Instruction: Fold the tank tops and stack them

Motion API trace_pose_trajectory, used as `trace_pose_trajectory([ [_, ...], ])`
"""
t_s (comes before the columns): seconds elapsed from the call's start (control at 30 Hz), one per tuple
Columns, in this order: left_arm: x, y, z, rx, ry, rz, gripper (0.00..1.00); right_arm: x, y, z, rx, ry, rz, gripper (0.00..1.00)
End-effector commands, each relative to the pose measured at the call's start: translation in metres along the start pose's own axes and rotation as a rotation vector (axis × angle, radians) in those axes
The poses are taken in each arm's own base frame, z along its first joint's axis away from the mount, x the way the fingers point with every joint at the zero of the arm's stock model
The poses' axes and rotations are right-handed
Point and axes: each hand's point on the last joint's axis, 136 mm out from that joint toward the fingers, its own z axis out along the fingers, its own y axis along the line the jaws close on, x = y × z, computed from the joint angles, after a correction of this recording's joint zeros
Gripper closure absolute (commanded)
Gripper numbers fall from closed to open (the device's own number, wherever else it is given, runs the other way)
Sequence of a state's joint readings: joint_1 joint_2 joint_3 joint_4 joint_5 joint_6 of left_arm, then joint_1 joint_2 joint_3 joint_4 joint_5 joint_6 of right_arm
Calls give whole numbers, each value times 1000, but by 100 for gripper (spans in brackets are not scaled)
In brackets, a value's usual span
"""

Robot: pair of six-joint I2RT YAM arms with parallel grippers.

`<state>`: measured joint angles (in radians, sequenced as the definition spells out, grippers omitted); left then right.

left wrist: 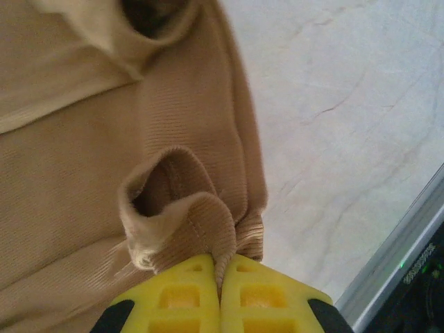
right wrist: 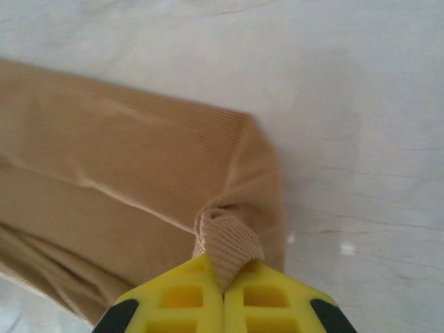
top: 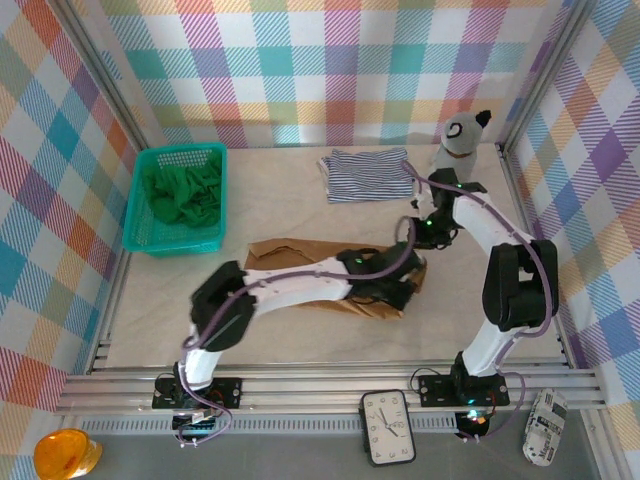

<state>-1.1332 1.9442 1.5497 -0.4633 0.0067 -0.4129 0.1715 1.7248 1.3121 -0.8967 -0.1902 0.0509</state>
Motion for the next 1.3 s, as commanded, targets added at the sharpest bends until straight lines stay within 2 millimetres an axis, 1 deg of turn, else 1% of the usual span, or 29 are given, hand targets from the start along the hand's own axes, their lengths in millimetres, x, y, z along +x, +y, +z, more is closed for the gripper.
trace_pose_trajectory([
  [0.0, 8, 25, -22, -18, -32, -111, 100, 3, 43, -10, -73, 20, -10, 98],
  [0.1, 31, 51, -39, -88, -5, -145, 100, -2, 74, -4, -93, 20, -50, 98],
  [0.17, 50, 77, -47, -142, 14, -191, 100, -6, 97, 0, -114, 21, -76, 98],
  [0.2, 59, 88, -50, -162, 22, -213, 100, -6, 106, 3, -124, 25, -82, 98],
  [0.27, 75, 113, -57, -199, 36, -257, 100, -6, 124, 13, -141, 41, -104, 97],
  [0.33, 83, 130, -66, -231, 47, -270, 100, -8, 136, 23, -148, 52, -108, 97],
  [0.4, 87, 141, -75, -259, 51, -270, 100, -13, 147, 30, -166, 46, -100, 97],
  [0.5, 98, 158, -76, -280, 79, -302, 100, -16, 160, 44, -178, 59, -98, 96],
  [0.57, 104, 166, -75, -291, 88, -305, 100, -18, 170, 54, -200, 76, -101, 96],
  [0.67, 101, 173, -80, -294, 70, -316, 100, -22, 179, 64, -222, 86, -88, 95],
  [0.77, 97, 178, -87, -303, 63, -312, 100, -28, 189, 67, -264, 83, -67, 95],
  [0.87, 90, 178, -98, -305, 50, -293, 100, -31, 192, 63, -270, 71, -65, 95],
  [0.93, 91, 181, -102, -316, 52, -291, 100, -32, 193, 64, -273, 69, -62, 95],
  [1.03, 102, 190, -97, -333, 83, -306, 100, -32, 195, 73, -296, 75, -39, 94],
  [1.13, 118, 205, -88, -387, 133, -315, 100, -32, 195, 87, -302, 92, -21, 90],
  [1.2, 126, 213, -82, -411, 158, -322, 99, -35, 197, 92, -312, 85, -8, 87],
  [1.23, 127, 215, -80, -423, 161, -323, 97, -37, 198, 94, -316, 82, -2, 85],
  [1.27, 128, 217, -81, -435, 161, -323, 93, -40, 201, 93, -326, 79, 4, 81],
])
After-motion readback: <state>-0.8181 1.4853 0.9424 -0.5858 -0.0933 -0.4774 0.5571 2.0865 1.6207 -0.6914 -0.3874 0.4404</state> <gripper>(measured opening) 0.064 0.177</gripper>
